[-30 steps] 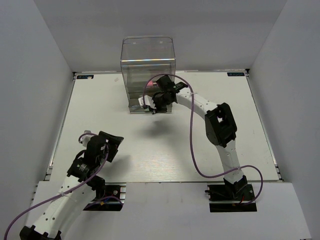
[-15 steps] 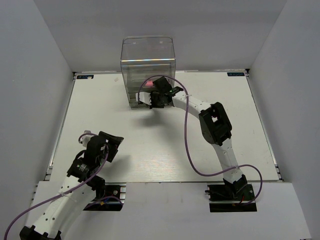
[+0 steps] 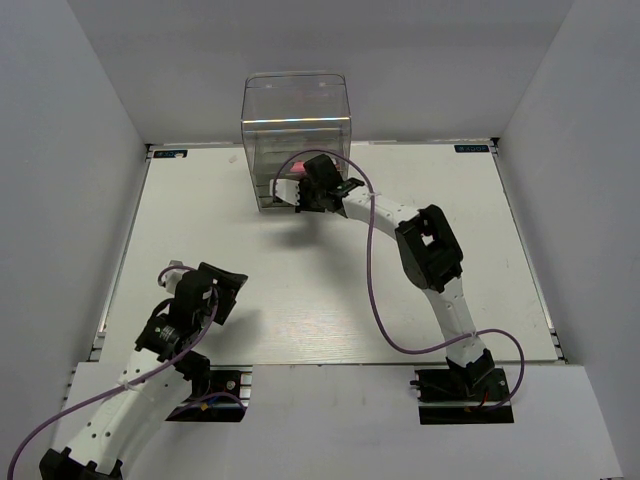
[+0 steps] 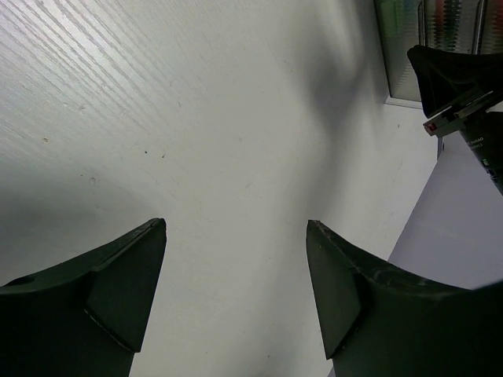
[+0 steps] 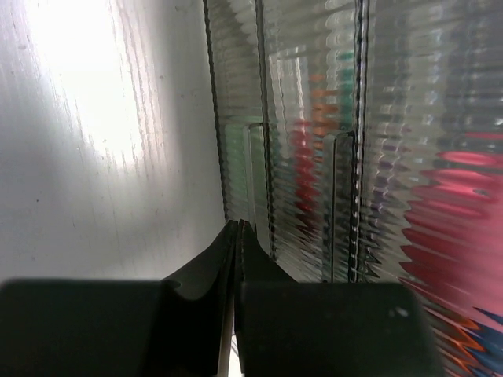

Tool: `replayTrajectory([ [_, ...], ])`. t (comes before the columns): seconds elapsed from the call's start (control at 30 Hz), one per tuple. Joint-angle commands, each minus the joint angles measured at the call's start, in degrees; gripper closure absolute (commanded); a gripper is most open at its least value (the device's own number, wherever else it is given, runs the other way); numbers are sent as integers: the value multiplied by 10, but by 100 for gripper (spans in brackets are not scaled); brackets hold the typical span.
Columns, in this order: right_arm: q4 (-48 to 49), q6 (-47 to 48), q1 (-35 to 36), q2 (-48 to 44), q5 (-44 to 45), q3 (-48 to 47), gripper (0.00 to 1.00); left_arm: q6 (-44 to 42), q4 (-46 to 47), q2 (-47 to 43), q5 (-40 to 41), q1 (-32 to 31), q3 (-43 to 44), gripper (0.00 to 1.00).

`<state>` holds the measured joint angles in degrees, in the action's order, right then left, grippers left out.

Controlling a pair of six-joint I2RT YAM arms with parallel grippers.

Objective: Sort the stationery into containers
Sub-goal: Close the drawer in the storage box, then reset both arms

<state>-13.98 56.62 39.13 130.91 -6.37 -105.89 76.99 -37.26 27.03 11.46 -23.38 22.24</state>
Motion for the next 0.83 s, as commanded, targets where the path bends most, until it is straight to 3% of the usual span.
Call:
replayTrajectory([
  [0.0, 62, -9, -2, -4, 24, 6, 97, -1, 8, 4, -1, -1, 3, 19],
  [0.07, 58, -9, 0, -9, 20, 8, 97, -1, 8, 4, -1, -1, 3, 19],
  [0.17, 14, -19, -3, -46, -54, 36, 97, -1, 8, 4, -1, -1, 3, 19],
  [0.2, 11, -24, -4, -57, -69, 50, 94, -7, 8, -1, -1, -1, 3, 18],
  [0.27, 14, -51, -5, -123, -123, 100, 79, -18, 25, -7, -6, -6, 3, 16],
  [0.3, 23, -61, -4, -162, -133, 163, 65, -33, 53, -14, -14, -6, 3, 16],
  [0.33, 35, -100, -3, -182, -150, 185, 22, -45, 74, -14, -21, -6, -3, 13],
  [0.37, 80, -147, -8, -246, -156, 206, 10, -57, 95, -21, -35, -6, -4, 10],
  [0.4, 98, -194, -8, -267, -157, 269, 10, -78, 118, -21, -43, -6, -10, 8],
  [0.5, 201, -337, -6, -355, -58, 341, 10, -106, 198, -15, -72, -6, -15, 2],
  [0.67, 181, -425, -10, -451, 61, 387, 10, -177, 296, 49, -122, -6, 7, 0],
  [0.8, 208, -426, -13, -540, 119, 449, 10, -229, 327, 118, -148, -6, 56, 0],
])
